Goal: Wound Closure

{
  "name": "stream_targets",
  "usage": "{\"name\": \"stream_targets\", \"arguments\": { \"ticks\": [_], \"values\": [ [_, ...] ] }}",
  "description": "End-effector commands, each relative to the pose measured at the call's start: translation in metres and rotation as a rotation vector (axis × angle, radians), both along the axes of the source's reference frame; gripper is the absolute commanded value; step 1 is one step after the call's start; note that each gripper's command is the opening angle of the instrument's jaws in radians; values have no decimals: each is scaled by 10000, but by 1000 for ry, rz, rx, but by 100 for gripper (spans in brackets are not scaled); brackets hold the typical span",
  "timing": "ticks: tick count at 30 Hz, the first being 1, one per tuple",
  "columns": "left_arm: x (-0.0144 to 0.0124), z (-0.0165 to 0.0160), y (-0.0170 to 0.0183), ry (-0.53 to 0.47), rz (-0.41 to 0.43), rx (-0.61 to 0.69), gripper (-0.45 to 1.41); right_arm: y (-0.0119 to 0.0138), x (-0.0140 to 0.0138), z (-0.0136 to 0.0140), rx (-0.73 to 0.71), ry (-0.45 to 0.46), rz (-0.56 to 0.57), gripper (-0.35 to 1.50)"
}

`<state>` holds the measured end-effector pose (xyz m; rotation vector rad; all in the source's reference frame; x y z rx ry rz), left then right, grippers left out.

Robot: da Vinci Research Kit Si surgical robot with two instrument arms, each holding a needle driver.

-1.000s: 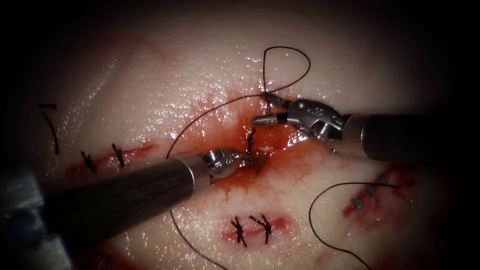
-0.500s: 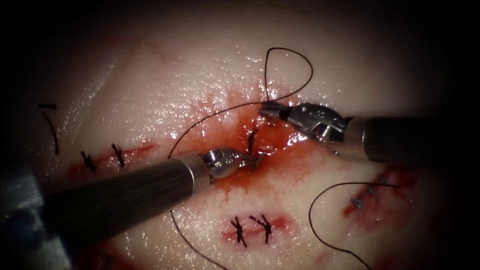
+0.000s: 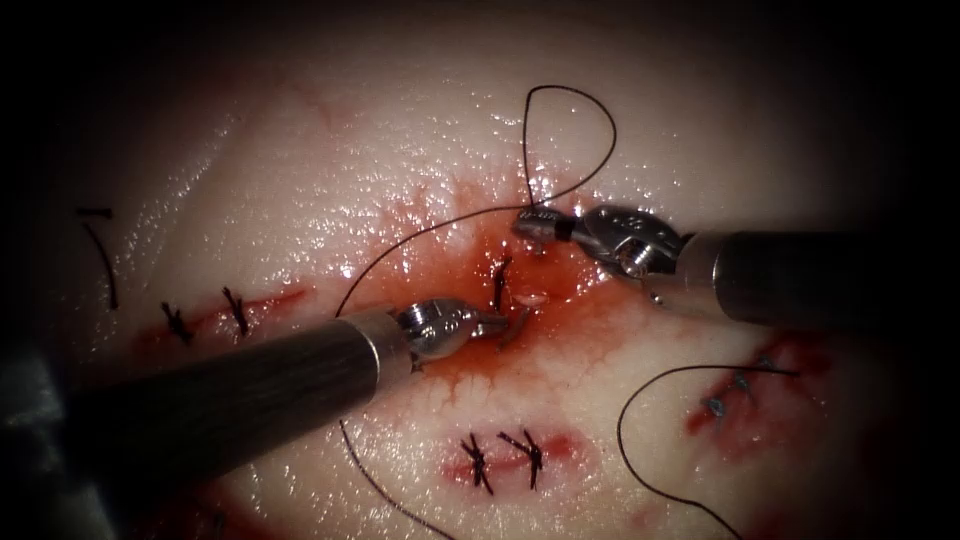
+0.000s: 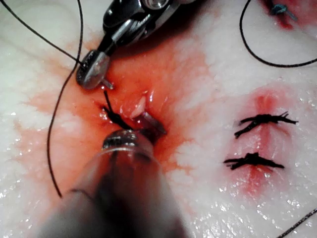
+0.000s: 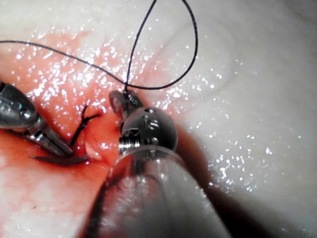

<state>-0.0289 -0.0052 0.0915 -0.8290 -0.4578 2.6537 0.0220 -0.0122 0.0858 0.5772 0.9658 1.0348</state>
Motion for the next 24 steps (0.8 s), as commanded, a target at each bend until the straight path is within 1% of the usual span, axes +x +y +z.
{"name": "stream_targets", "arguments": {
  "ticks": [1, 4, 5, 6, 7, 8, 9, 10, 11, 12, 13, 14, 15, 16, 19, 20, 21, 22, 24],
  "values": [
    [-6, 6, 0, -1, 1, 0, -25, -5, 8, 7, 25, 18, -6, -35],
    [-5, 5, 1, -7, 10, -6, -21, -4, 6, 6, 43, 48, -16, -35],
    [-3, 4, 2, -11, 14, -9, -21, -3, 4, 5, 35, 67, -5, -35],
    [0, 2, 5, -22, 21, -17, -21, 1, 4, 4, 20, 109, 18, -35],
    [2, 1, 7, -30, 29, -24, -21, 3, 2, 4, 8, 145, 32, 4],
    [3, 0, 8, -35, 33, -27, -20, 5, 1, 4, 1, 169, 36, 49],
    [4, -1, 10, -44, 45, -38, -20, 7, -1, 4, -5, 193, 37, 90],
    [6, -2, 12, -63, 54, -50, -18, 12, -5, 3, -10, 229, 38, 115],
    [6, -2, 12, -91, 69, -59, -18, 16, -9, 1, -15, 254, 48, 127],
    [6, -2, 13, -175, 98, -79, -21, 24, -20, -4, -29, 308, 82, 133],
    [6, -2, 14, -214, 116, -98, -25, 27, -24, -6, -31, 319, 96, 138],
    [5, -1, 14, -313, 155, -153, -33, 39, -37, -16, -20, 330, 111, 147],
    [4, -1, 14, -330, 167, -165, -33, 42, -40, -18, -11, 334, 115, 147],
    [2, -1, 14, -365, 207, -202, -18, 48, -46, -23, -17, 347, 115, 148],
    [0, 0, 12, -414, 263, -256, 14, 51, -54, -25, -15, 361, 116, 145],
    [-3, 0, 10, -421, 322, -334, 27, 51, -58, -23, -16, 365, 114, 140],
    [-3, 0, 10, -421, 322, -334, 27, 51, -58, -23, -16, 365, 114, 140],
    [-4, 0, 9, -427, 342, -359, 31, 51, -58, -22, -17, 365, 113, 138],
    [-7, 0, 11, -449, 387, -421, 42, 51, -60, -18, -21, 365, 111, 138]
  ]
}}
